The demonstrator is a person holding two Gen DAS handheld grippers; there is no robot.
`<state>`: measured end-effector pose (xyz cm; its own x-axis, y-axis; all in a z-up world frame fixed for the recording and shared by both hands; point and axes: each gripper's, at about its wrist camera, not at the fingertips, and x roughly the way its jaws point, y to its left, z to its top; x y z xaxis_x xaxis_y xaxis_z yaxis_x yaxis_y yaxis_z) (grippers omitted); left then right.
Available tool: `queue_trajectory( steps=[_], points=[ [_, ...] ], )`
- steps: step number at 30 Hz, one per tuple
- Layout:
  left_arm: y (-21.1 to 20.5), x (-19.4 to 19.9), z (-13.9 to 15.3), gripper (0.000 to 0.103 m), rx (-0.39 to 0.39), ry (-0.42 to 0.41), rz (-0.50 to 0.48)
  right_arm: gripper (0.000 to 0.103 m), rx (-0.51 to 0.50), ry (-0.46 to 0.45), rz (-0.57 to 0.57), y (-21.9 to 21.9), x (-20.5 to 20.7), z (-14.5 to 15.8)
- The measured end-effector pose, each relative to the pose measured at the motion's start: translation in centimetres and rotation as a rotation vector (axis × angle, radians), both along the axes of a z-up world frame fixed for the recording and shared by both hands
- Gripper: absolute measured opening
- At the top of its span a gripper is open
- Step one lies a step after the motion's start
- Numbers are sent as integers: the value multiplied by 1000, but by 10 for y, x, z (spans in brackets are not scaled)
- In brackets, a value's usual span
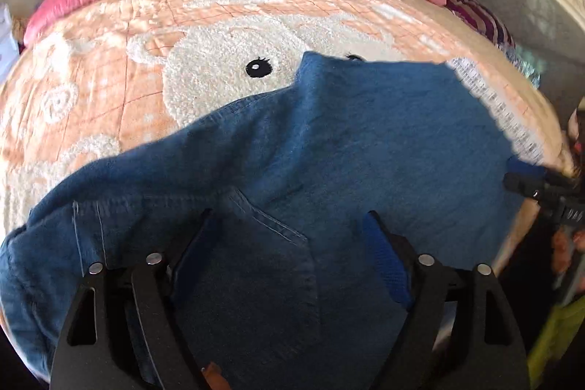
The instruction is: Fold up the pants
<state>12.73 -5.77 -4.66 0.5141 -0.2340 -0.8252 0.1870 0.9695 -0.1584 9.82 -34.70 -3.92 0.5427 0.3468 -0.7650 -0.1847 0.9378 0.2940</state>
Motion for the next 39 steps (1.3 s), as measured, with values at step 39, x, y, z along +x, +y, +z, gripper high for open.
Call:
queue_trajectory(
  steps=[39],
  points=[
    [-253, 195, -11, 92, -86, 125, -768, 54, 173, -9, -166, -96, 10, -10]
  ],
)
